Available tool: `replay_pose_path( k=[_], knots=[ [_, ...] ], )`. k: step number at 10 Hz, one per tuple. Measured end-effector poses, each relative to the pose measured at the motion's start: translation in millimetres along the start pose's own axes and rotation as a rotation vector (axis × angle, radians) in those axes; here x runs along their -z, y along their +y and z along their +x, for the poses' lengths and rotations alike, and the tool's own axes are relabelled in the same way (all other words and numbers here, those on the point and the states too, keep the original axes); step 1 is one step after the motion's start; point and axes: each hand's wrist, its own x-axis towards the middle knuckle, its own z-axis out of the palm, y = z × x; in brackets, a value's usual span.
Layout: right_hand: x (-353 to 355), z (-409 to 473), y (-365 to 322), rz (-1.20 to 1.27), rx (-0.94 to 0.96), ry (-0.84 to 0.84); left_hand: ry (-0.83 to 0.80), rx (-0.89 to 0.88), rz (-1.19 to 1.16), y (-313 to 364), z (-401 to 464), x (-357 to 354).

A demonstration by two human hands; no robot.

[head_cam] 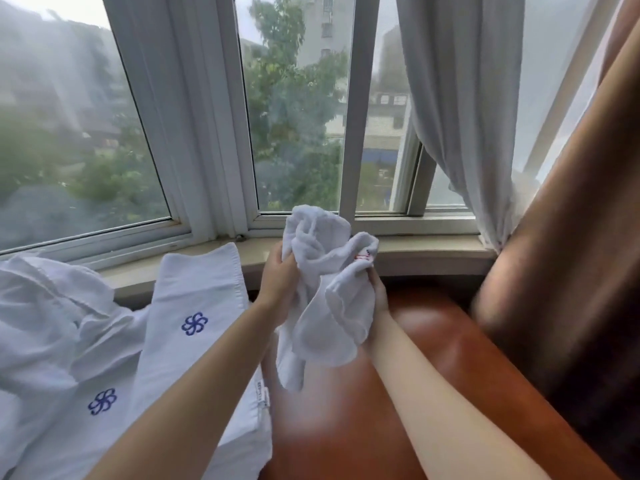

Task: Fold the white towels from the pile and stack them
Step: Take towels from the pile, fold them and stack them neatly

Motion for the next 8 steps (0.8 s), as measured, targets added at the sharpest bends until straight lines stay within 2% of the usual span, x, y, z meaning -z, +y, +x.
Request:
replay_pose_path(
  k=[1,2,3,4,5,6,7,8],
  knots=[
    [49.5,27.4,4.2,0.183,-0.218,-0.075,0.136,0.204,0.199,-33.2,4.6,-7.6],
    [83.4,19.4,10.8,0.086,-0.24,-0.133,0.187,0.466,0.394,-66.3,1.0,-19.8],
    [123.7,26.0,28.0,0.018,-0.378,-0.167,0.096,0.723,0.563,-99.9,-15.6,-27.8],
    [150.1,22.9,28.5,-0.13,-0.487,-0.133,0.087,0.729,0.745,-118.7,-18.5,-28.7],
    [171.1,33.8,17.0,-0.144,-0.378,-0.155,0.27,0.186,0.808,-111.1,4.0,-23.3],
    [184.3,49.6,12.6,-0.195,-0.37,-0.104,0.406,-0.071,1.08,-89.6,36.4,-15.2],
    [205.9,55.7,44.9,-0.397,-0.511,0.075,0.37,0.098,1.039,-110.7,27.3,-20.9],
    [230.2,44.6,85.5,-0.332,-0.745,0.095,0.248,0.488,0.714,-179.7,-27.0,-36.6]
  ],
)
